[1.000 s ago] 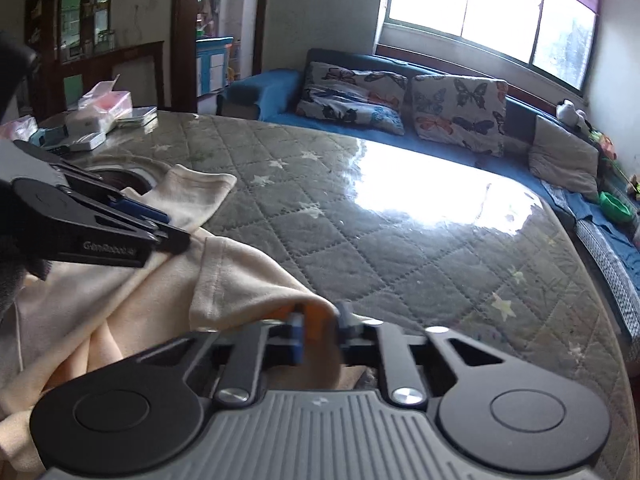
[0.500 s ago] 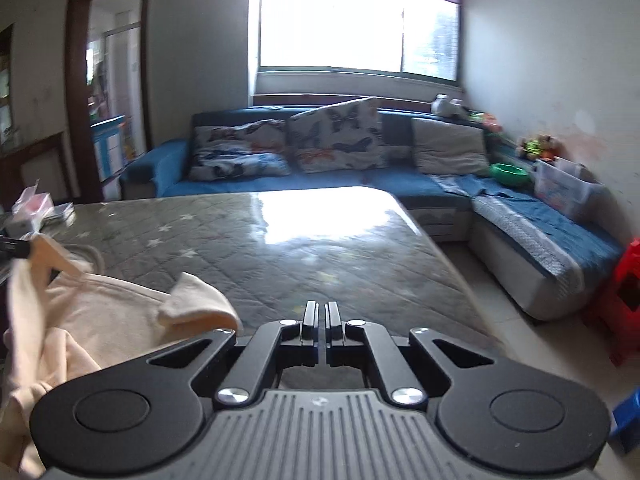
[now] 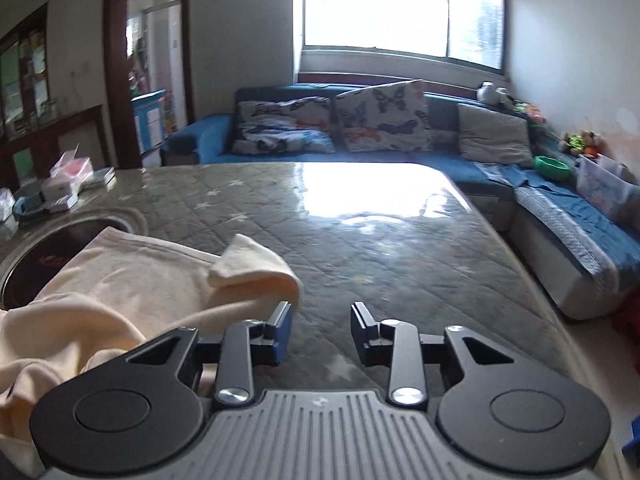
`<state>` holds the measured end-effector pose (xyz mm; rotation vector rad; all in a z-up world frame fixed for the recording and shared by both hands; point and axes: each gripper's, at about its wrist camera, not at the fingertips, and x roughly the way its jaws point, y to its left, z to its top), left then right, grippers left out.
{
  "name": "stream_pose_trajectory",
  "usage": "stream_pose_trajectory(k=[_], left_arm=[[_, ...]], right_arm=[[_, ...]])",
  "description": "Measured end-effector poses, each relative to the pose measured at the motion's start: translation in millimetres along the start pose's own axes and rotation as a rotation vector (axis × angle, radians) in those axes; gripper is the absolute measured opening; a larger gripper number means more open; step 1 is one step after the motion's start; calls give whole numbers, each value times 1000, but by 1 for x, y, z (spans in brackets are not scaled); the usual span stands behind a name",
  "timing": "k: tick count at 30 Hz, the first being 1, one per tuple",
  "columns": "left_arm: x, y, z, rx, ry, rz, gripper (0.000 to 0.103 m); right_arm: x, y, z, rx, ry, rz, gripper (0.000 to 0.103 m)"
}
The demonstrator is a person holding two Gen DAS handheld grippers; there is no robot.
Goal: Fold clothes
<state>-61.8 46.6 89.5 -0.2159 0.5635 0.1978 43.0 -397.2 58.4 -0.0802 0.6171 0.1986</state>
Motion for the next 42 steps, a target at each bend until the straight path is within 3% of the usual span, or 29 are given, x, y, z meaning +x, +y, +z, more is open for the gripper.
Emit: stream_pose_trajectory(k=[6, 7, 8, 9, 17, 21, 27, 31, 34, 37, 42], left_arm=[[6, 9, -12, -18, 38, 32, 5], [7, 10, -13, -22, 42, 37, 5], [7, 12, -14, -26, 46, 41, 5], [6, 14, -14, -31, 46, 43, 5], [-10, 26, -26, -47, 53, 50, 5], [-23, 31, -34, -49, 67, 45, 4], [-25, 40, -42, -43, 104, 65, 2], [-33, 44, -43, -1, 102, 81, 2], [-42, 43, -41, 40, 96, 51, 3], [-49, 26, -42, 102, 94, -30, 4], [-54, -29, -52, 224, 114, -256, 4]], right_arm=[[55, 18, 11, 4, 58, 35, 34], [58, 17, 11, 20, 61, 45, 27], [58, 16, 11, 32, 59, 42, 5], [57, 15, 11, 41, 53, 31, 2], [-11, -6, -1, 57, -47, -115, 2], [-66, -24, -23, 107, -66, -217, 2], [-101, -51, -71, 220, 9, -302, 3], [-98, -71, -92, 288, 84, -333, 14], [-104, -72, -97, 247, 92, -364, 18], [-107, -65, -90, 187, 60, -406, 23], [-105, -52, -78, 159, 28, -315, 29]])
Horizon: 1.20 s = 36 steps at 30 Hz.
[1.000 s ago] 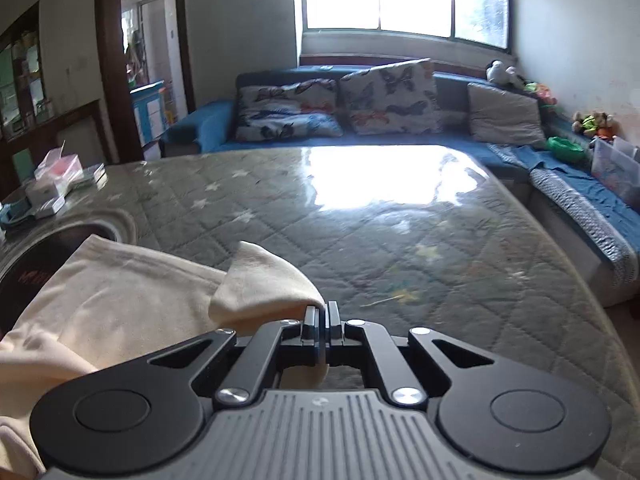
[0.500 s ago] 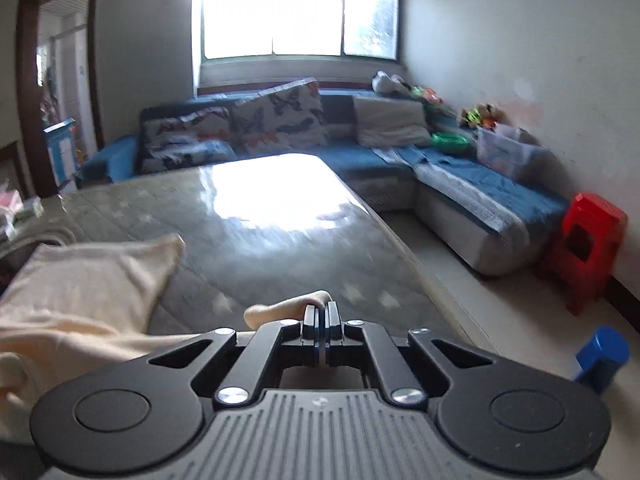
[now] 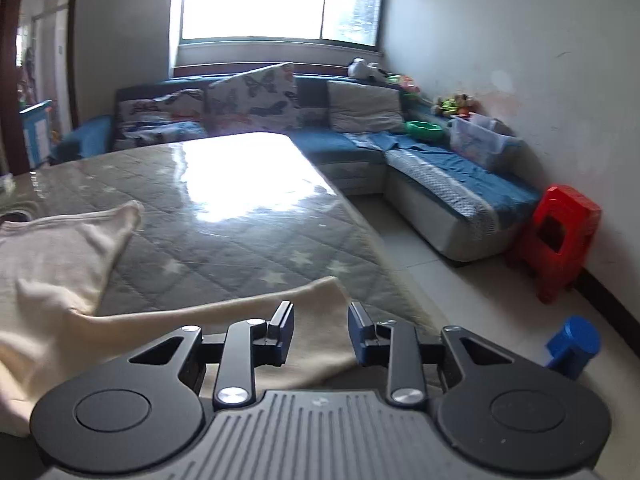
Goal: Fold clothes
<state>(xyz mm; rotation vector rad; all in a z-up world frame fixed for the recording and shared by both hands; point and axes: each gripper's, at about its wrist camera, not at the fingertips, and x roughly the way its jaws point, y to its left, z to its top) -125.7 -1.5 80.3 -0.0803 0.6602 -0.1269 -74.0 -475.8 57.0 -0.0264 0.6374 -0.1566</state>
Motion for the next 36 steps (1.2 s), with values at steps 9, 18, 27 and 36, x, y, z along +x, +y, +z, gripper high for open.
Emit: stream_pose_trajectory(k=[9, 18, 27, 36], left_arm=[[26, -77, -5, 239, 48, -223, 15], [44, -89, -10, 265, 105, -254, 32], [44, -85, -16, 237, 77, -263, 7], [8, -72, -30, 261, 51, -338, 8]], right_arm=[[-36, 89, 9, -287, 6, 449, 29], [-59, 170, -11, -533, 71, 711, 29], [-52, 190, -38, -622, 74, 691, 6], [-91, 157, -38, -618, 60, 793, 4]])
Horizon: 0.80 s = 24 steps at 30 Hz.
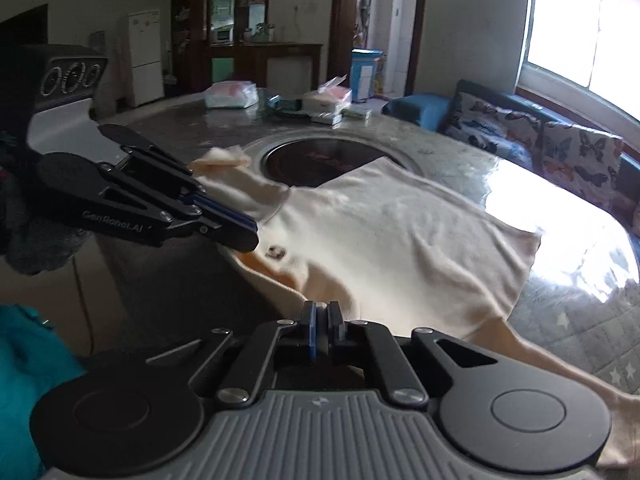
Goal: Fold clothes
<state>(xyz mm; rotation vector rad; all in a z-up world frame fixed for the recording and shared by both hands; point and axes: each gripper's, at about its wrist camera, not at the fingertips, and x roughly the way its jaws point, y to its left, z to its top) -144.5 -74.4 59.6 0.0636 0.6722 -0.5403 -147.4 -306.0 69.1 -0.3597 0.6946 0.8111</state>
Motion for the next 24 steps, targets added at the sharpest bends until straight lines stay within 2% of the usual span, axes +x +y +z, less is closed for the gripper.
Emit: stream_pose_trajectory(k=[2, 5, 9, 12, 14, 18, 21, 24], left_arm=[[5, 2, -6, 0, 51, -3, 8], [4, 6, -2, 1, 63, -20, 8], [1, 10, 17, 20, 10, -17, 9], [16, 11, 31, 16, -10, -12, 9], [33, 12, 35, 1, 1, -9, 9], [62, 9, 28, -8, 54, -27, 9], [70, 7, 19, -1, 88, -55, 9], [69, 7, 17, 12, 87, -69, 10]], right_arm=[[3, 4, -7, -8, 43, 16, 4], [3, 2, -12, -5, 89, 41, 6], [-14, -13, 0, 33, 22, 30, 6], [-5, -23, 9, 53, -2, -2, 9], [9, -28, 13, 65, 3, -18, 9], [40, -30, 7, 74, 73, 11, 9], [42, -31, 5, 49, 96, 30, 9], [35, -44, 12, 59, 70, 6, 11]])
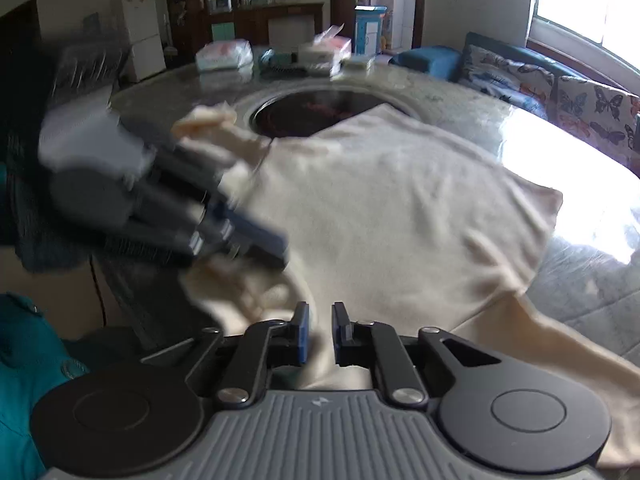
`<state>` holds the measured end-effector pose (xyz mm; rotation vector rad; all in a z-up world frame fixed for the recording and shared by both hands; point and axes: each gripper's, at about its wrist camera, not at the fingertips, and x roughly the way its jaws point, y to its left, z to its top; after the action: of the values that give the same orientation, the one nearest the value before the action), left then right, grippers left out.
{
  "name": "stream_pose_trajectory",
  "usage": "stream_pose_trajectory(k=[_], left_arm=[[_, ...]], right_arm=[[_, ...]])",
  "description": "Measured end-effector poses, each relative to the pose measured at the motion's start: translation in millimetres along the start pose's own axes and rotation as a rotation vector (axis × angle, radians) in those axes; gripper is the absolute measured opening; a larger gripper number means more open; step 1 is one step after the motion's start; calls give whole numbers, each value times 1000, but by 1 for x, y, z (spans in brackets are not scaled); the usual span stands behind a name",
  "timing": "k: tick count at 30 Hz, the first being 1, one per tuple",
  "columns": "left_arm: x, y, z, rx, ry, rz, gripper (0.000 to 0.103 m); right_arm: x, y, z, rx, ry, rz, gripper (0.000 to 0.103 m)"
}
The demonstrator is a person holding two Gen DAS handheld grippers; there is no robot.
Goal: Fold clothes
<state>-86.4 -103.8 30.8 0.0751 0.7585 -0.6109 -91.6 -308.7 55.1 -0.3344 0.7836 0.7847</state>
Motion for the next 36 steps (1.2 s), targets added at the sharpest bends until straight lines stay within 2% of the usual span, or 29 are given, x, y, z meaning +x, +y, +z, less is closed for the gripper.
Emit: stream_pose_trajectory(k=[4, 7, 11, 16, 21, 31, 36], left_arm=[[3, 0, 13, -11, -15, -10, 10], [10, -4, 23, -10, -29, -34, 10], [23, -14, 24, 5, -5, -95, 10], [34, -26, 21, 32, 31, -162, 10], [37, -29, 20, 32, 42, -208, 10], [39, -25, 21, 4, 41, -244, 12], [21, -10, 24, -34, -10, -180, 12]], right_arm=[[7, -36, 17, 76, -31, -94, 11], [27, -61, 23, 126, -10, -146, 11], [43, -86, 21, 174, 26, -176, 11], [45, -109, 31, 212, -1, -203, 12], [69, -140, 47, 239, 2, -259, 14], [106, -195, 81, 317, -15, -324, 14], [101, -179, 90, 249, -27, -335, 16]])
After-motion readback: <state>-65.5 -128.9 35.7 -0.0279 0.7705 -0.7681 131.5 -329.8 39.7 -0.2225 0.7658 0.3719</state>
